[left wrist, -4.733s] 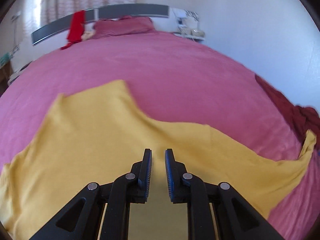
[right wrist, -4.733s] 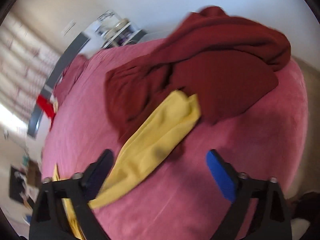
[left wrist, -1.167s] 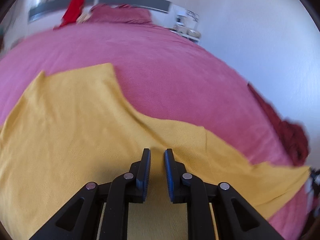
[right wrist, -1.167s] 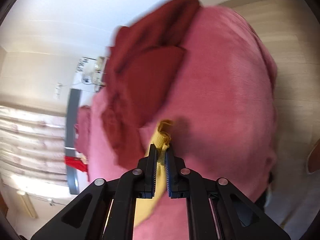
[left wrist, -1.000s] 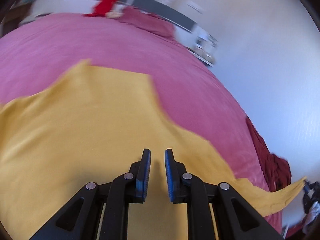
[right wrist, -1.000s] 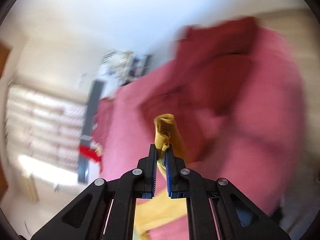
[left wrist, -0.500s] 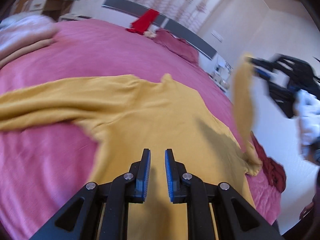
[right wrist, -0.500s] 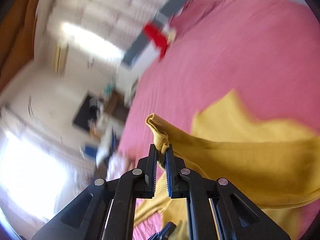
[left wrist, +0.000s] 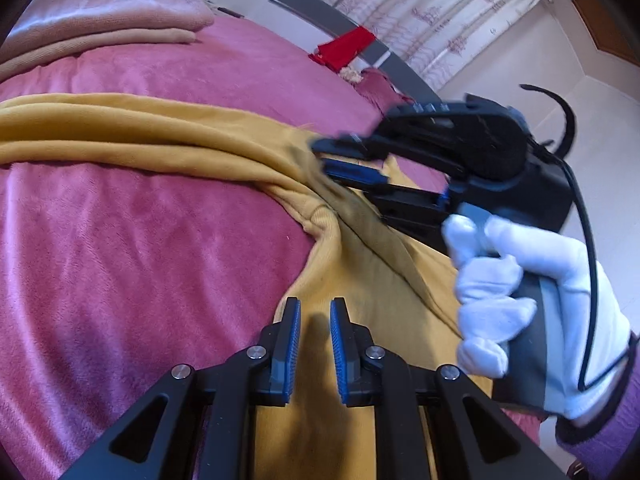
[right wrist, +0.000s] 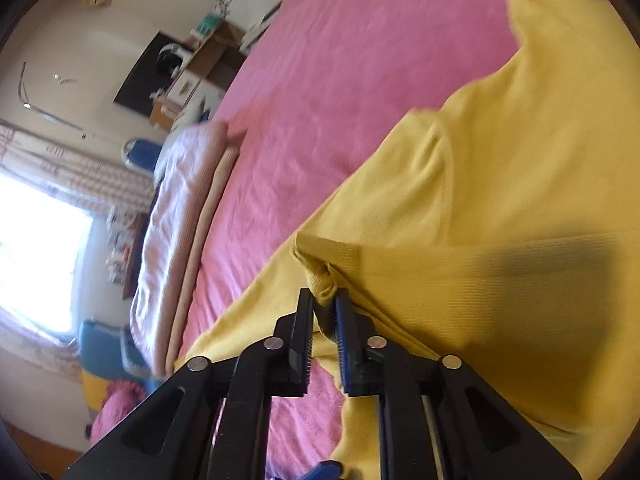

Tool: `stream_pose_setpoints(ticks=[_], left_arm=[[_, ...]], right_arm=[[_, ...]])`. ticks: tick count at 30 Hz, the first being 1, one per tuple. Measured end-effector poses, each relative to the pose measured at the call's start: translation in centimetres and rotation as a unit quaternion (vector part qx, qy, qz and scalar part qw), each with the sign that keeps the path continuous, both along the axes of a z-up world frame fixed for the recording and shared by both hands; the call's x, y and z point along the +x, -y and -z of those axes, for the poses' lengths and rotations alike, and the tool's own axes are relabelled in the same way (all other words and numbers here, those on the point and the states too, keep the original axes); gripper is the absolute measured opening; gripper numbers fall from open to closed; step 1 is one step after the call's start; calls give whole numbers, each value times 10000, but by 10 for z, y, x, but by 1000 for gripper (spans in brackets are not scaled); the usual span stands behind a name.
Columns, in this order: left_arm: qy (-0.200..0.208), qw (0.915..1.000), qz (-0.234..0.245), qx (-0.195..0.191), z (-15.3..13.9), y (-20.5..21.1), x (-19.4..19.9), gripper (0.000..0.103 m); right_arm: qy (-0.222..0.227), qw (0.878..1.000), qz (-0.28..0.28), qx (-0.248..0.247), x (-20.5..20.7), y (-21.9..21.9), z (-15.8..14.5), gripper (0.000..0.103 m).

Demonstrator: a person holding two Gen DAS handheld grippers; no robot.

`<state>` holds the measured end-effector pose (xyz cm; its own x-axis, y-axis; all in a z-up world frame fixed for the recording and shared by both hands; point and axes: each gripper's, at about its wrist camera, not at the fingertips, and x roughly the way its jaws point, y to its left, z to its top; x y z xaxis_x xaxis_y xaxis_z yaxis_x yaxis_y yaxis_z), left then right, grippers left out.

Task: Fold clothes

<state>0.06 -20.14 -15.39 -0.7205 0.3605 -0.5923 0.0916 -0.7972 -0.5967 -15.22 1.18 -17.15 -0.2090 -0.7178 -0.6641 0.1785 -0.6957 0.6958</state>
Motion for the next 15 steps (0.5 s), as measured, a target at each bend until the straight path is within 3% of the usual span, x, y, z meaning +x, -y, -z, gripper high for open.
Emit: stream_pose_setpoints(ticks=[4,5,8,9,12,15], left_arm=[[-6,10000,28,-23,-2,1,-1,14],[-14,10000,16,-31,-2,1,-1,14],[13,10000,49,-85,-7,-1,-6,14],[-14,9999,60,-116,-11,-4,-12,14],[-248,9988,298,-302,-28,-25,-32,14],[-673,9928,743,-648,-52,-60,-67,14]], right_arm=[[474,9962,79,-730,7,-37,8,39],[519,9940,156,-955,10,-52,4,48],[-183,9890,324,-1430,41,-114,-27,70],[-385,9892,381,-1364,51,-133,-35,75],[-916,9895,680,-884,91,-199,-47,75],[-737,9904,1127,-317,124,-262,-30,75]])
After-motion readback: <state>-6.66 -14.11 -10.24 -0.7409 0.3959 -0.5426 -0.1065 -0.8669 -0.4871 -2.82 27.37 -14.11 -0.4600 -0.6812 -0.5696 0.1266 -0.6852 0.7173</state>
